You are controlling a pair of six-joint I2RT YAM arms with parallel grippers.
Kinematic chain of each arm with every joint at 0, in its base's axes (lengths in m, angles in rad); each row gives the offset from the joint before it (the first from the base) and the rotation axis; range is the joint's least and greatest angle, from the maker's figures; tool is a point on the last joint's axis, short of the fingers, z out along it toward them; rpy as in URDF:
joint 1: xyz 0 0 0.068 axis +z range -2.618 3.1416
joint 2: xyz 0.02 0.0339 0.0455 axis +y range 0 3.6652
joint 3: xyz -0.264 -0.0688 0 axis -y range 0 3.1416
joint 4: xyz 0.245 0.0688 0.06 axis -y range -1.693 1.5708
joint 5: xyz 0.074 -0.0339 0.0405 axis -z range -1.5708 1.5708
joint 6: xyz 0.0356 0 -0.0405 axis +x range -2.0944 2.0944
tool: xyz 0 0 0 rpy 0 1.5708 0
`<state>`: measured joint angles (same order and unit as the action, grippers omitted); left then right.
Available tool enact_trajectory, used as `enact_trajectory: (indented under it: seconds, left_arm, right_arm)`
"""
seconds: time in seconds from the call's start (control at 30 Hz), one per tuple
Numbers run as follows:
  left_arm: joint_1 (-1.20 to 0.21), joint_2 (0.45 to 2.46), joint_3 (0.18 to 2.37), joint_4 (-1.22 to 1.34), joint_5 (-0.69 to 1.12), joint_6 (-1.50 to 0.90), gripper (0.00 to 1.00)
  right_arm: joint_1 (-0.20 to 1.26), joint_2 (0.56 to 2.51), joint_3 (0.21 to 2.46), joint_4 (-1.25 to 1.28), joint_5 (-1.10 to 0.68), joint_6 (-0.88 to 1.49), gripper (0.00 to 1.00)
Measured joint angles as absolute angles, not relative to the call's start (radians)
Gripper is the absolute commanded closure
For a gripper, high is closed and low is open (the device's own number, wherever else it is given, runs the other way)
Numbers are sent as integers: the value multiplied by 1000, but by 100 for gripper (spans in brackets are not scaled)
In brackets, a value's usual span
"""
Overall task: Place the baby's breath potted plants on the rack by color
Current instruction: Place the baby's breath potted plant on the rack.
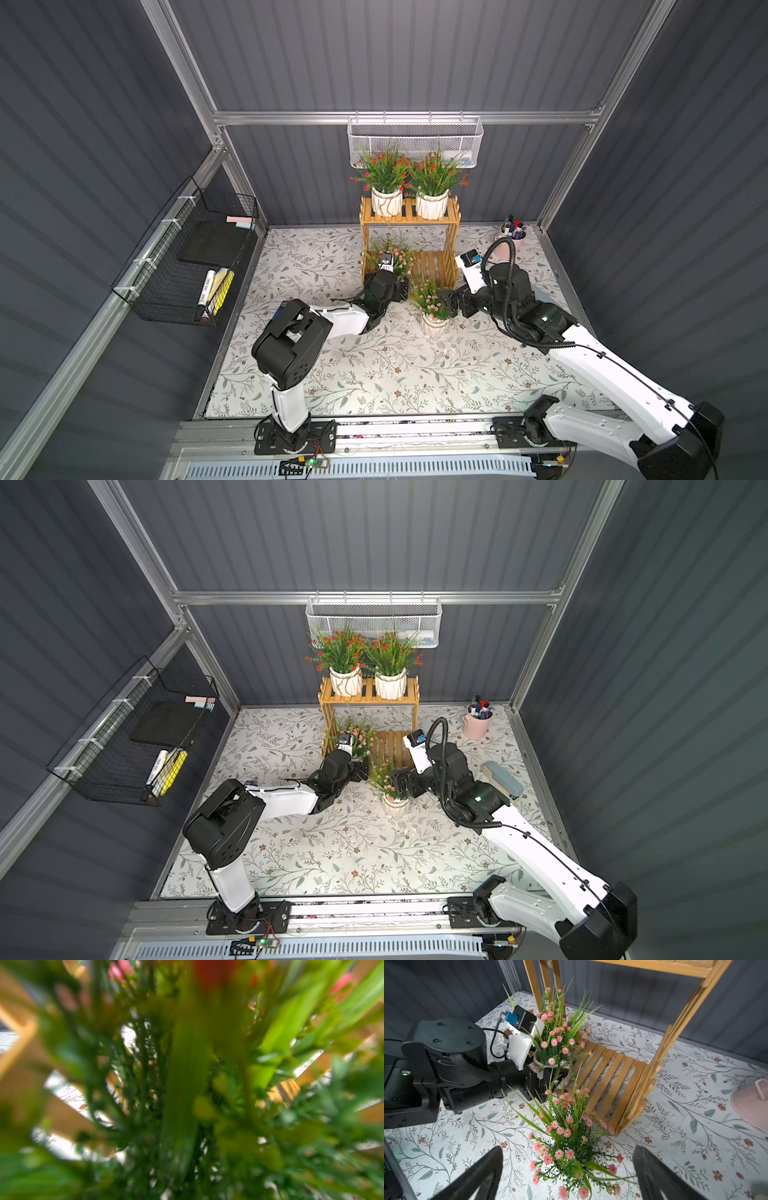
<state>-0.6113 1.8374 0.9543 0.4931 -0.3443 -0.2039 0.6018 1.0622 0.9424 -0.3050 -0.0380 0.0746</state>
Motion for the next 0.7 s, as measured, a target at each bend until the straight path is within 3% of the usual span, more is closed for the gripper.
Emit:
enact_trajectory:
  seconds: [0.47,0.57,0.63,0.7]
  left_arm:
    - [-585,1945,1064,473,-314,-189,25]
    - [-585,1954,1068,483,-315,-186,7]
    - [-585,1956,1070,484,-318,-186,1]
    - [-585,1956,1072,484,-326,-189,1]
  right_arm:
    - [602,1062,935,-307,-25,74,1]
    - [602,1062,935,-307,-23,73,1]
    - [602,1062,935,-307,-23,70,1]
    - [602,1062,935,-307,-23,69,1]
